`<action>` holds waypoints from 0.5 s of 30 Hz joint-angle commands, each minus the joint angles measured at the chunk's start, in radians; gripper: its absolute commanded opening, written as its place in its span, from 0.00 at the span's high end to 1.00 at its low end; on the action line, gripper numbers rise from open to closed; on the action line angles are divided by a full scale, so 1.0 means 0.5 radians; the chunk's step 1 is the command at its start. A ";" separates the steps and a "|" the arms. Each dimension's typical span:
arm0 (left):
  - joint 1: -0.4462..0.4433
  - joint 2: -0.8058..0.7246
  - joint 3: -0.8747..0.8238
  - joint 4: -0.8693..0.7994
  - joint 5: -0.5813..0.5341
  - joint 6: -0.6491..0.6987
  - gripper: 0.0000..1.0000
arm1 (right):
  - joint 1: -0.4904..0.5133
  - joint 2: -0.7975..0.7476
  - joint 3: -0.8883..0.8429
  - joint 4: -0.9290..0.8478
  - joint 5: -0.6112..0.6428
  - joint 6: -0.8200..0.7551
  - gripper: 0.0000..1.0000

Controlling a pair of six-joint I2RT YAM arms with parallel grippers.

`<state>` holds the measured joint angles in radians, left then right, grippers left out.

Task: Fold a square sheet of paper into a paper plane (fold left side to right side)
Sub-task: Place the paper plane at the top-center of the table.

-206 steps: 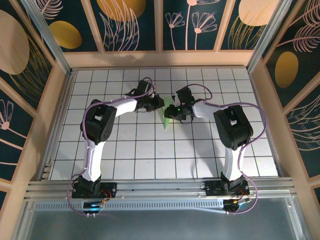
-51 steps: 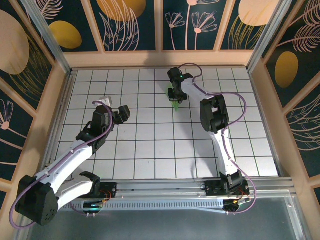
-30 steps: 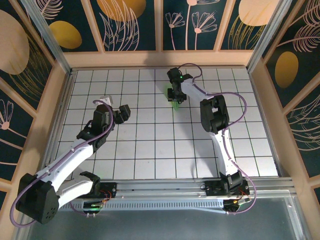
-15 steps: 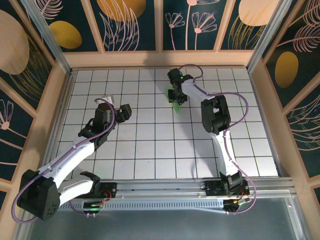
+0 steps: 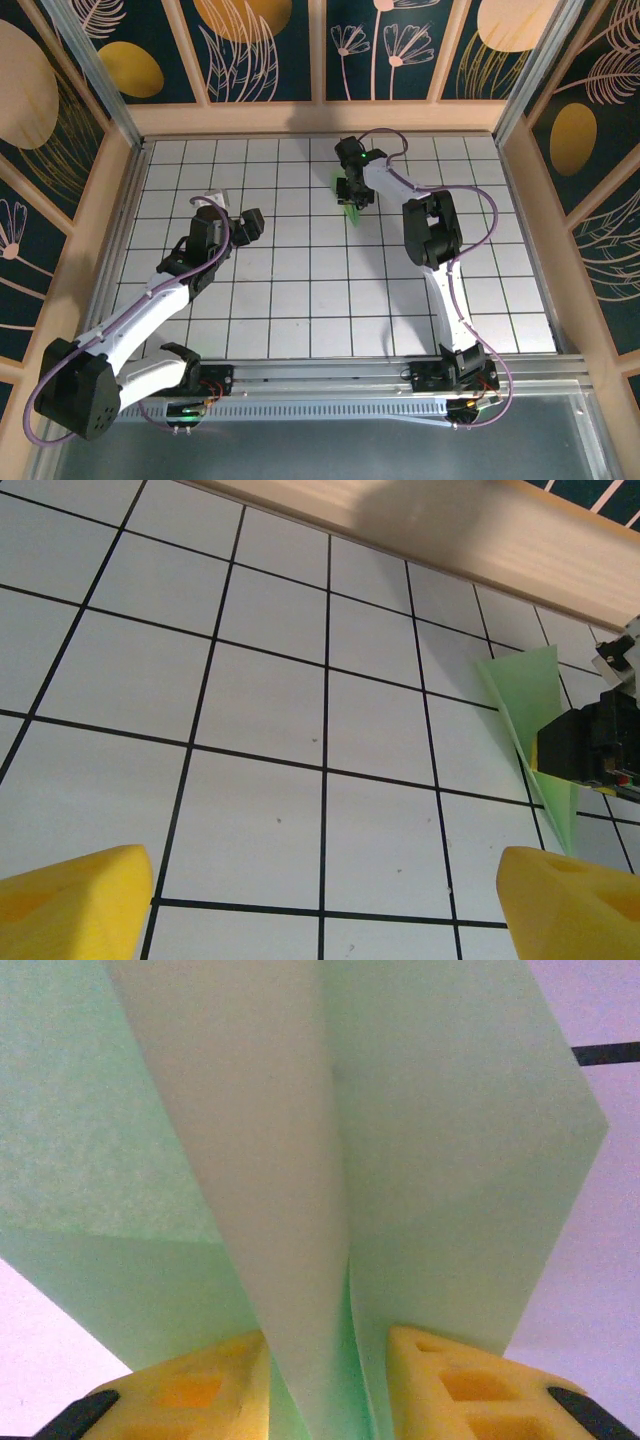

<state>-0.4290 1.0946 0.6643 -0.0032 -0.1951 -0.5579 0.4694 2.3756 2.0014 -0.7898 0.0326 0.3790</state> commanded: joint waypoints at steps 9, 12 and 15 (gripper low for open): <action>0.008 0.016 0.049 0.036 0.013 -0.025 0.11 | 0.038 -0.119 -0.060 0.013 -0.022 0.127 0.73; 0.008 0.024 0.049 0.040 0.019 -0.029 0.11 | 0.046 -0.125 -0.067 0.029 -0.077 0.149 0.76; 0.008 0.029 0.049 0.043 0.028 -0.035 0.11 | 0.051 -0.122 -0.073 0.039 -0.091 0.174 0.79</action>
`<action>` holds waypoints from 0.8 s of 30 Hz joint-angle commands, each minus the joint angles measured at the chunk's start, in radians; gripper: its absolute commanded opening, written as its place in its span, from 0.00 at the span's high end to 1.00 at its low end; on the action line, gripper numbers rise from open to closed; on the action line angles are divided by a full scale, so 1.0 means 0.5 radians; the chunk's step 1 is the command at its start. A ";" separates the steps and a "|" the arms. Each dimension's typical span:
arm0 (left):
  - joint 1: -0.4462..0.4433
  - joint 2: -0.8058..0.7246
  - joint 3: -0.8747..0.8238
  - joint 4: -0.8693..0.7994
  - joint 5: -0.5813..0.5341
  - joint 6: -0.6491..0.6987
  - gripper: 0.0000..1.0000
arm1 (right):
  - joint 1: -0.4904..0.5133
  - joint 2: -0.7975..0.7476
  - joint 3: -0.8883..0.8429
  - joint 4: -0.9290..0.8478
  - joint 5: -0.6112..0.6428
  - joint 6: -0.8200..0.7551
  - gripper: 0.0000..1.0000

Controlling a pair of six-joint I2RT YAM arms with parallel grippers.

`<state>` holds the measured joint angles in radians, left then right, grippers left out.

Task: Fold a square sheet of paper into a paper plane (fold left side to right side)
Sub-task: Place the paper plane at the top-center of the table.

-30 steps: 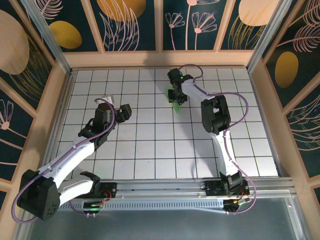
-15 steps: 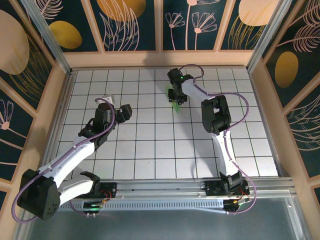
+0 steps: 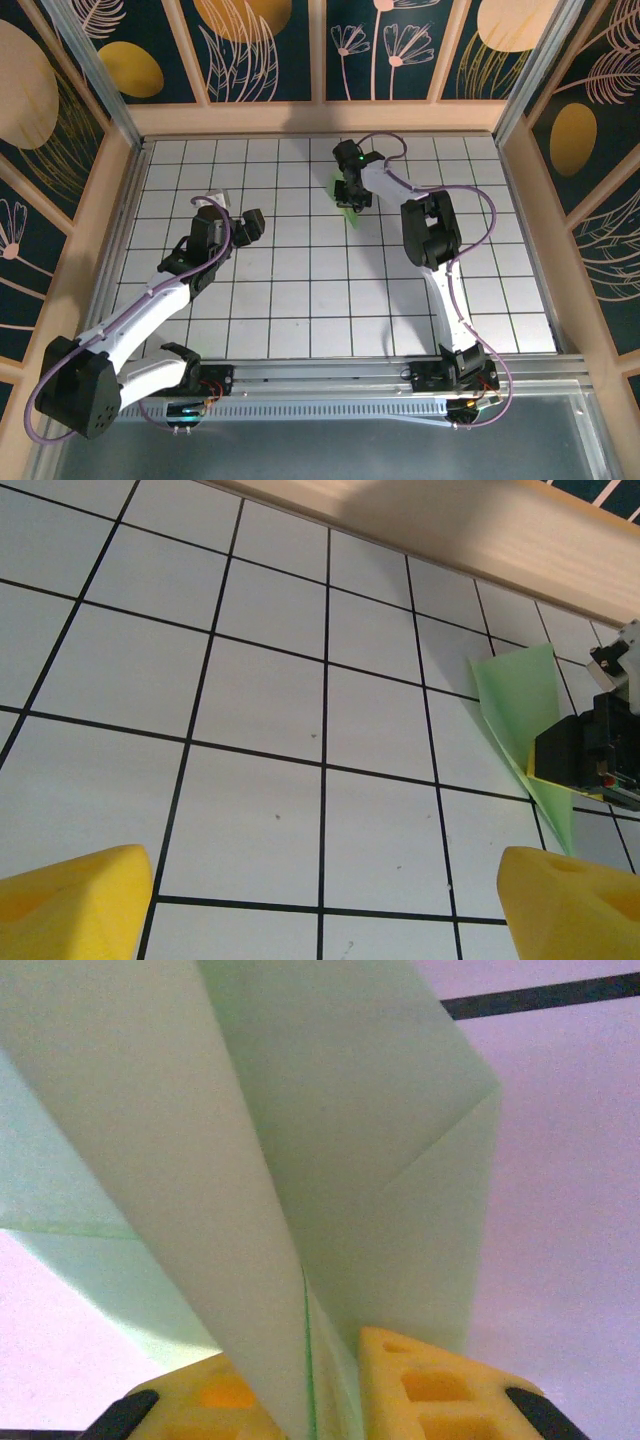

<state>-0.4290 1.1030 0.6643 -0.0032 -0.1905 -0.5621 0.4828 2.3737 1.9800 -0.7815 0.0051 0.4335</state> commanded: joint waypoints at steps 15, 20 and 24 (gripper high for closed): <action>0.008 0.018 0.052 0.059 0.037 -0.023 0.11 | 0.053 -0.191 -0.153 0.103 0.011 0.251 0.93; 0.009 0.015 0.051 0.059 0.034 -0.016 0.11 | 0.059 -0.196 -0.137 0.067 0.073 0.230 0.94; 0.010 0.016 0.048 0.059 0.031 -0.011 0.11 | 0.070 -0.160 -0.089 -0.012 0.105 0.137 0.94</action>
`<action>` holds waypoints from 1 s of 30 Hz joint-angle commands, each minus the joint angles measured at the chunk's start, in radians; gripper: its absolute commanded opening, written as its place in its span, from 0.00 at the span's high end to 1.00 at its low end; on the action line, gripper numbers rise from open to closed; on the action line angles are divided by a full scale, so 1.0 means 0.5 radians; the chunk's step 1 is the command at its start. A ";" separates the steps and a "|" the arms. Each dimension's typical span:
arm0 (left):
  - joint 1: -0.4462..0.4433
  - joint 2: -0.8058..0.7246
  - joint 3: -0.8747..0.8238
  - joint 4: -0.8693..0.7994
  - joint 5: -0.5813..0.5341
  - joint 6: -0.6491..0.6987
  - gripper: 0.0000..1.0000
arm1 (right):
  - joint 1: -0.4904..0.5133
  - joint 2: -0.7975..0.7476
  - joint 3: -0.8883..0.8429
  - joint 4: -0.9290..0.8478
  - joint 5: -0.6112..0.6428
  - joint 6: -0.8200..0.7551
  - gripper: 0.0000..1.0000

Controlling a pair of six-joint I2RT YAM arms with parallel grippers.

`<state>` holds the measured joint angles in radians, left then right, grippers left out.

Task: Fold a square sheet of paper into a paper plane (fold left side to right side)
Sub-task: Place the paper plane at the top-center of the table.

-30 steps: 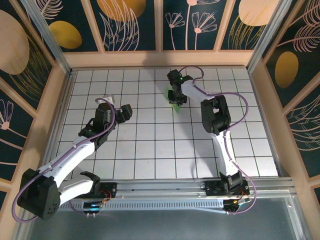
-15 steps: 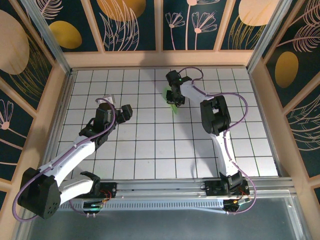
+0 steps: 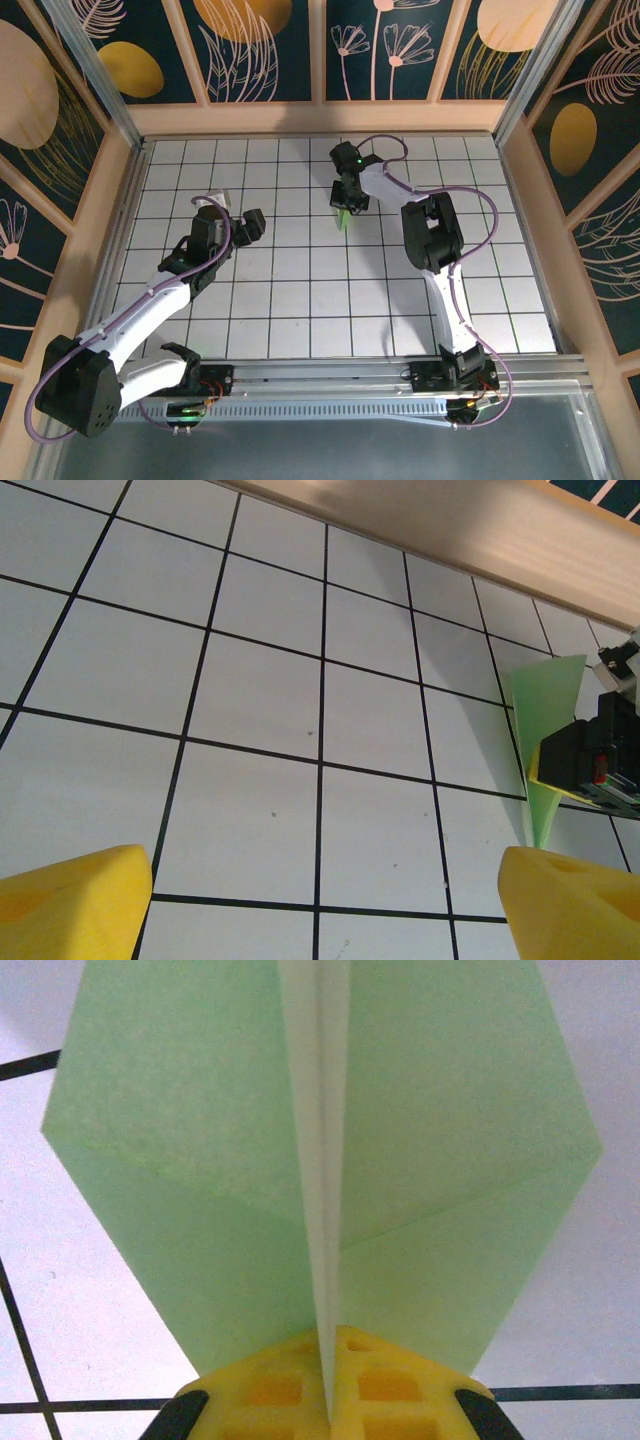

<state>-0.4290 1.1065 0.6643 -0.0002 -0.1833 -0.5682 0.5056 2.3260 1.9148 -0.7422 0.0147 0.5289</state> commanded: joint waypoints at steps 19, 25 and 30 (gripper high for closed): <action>0.010 0.036 0.052 0.062 0.026 -0.006 0.10 | 0.053 -0.079 -0.031 -0.094 0.042 -0.293 0.94; 0.008 0.039 0.052 0.056 0.031 -0.008 0.10 | 0.052 -0.068 -0.028 -0.096 0.045 -0.275 0.86; 0.008 0.042 0.055 0.060 0.029 -0.005 0.10 | 0.056 -0.080 -0.018 -0.102 0.050 -0.278 0.77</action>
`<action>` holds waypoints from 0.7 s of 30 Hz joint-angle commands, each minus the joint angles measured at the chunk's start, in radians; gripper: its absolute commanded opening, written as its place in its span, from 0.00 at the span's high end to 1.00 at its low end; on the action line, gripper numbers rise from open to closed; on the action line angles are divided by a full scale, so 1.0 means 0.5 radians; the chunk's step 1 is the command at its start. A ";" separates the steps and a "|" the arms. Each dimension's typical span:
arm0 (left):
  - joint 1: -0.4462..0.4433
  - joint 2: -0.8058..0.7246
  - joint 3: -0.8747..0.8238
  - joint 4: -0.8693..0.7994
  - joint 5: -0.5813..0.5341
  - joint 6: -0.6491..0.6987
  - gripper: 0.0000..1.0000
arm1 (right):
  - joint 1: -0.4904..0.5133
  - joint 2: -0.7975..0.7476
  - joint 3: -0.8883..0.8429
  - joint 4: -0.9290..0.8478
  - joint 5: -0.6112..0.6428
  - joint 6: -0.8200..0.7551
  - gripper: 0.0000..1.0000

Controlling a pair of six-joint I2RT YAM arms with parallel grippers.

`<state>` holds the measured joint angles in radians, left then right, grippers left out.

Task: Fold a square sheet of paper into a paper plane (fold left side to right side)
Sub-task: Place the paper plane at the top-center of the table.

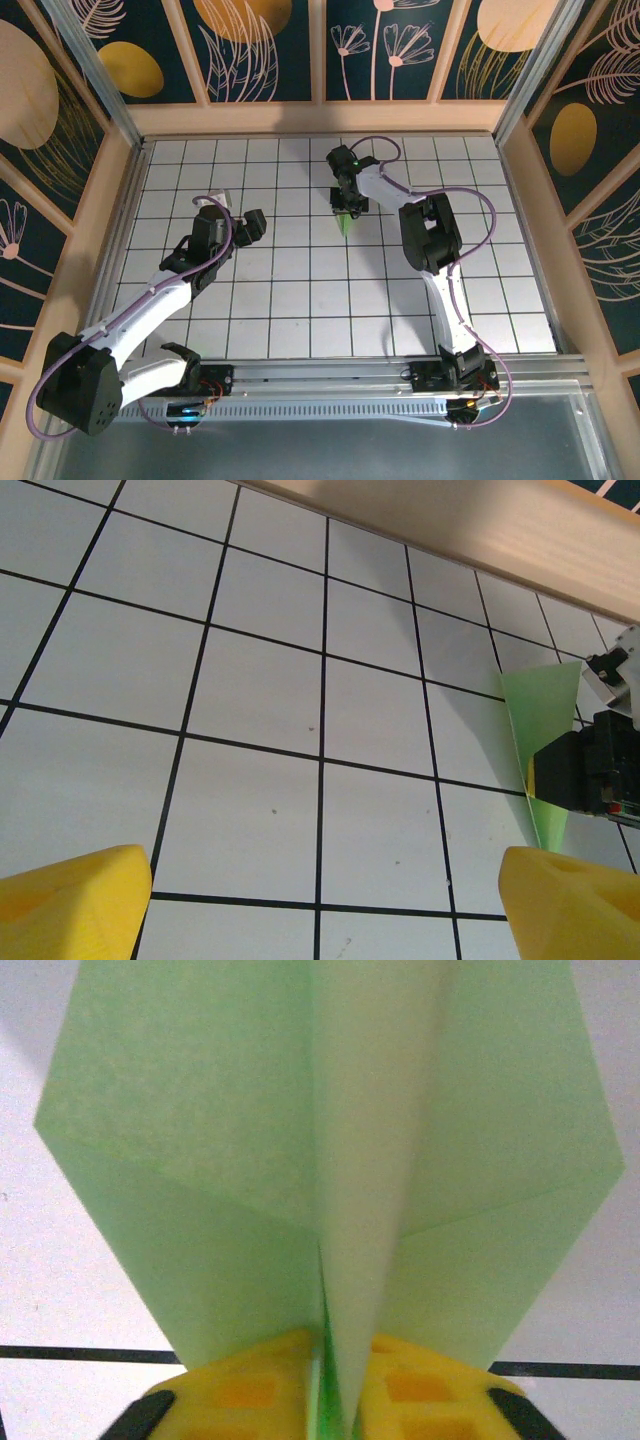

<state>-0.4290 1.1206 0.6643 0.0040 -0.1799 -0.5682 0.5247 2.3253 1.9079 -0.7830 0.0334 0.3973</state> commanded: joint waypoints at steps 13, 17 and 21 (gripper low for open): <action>0.007 0.023 0.057 0.053 0.025 -0.008 0.10 | 0.030 -0.076 0.029 -0.076 0.057 -0.133 0.69; 0.008 0.026 0.057 0.056 0.028 -0.011 0.10 | 0.034 -0.081 0.046 -0.082 0.086 -0.180 0.65; 0.008 0.026 0.059 0.055 0.028 -0.013 0.10 | 0.034 -0.082 0.052 -0.090 0.098 -0.212 0.62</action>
<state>-0.4290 1.1271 0.6643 0.0040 -0.1791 -0.5686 0.5304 2.3253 1.9083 -0.7940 0.0544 0.3187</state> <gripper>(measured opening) 0.899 0.379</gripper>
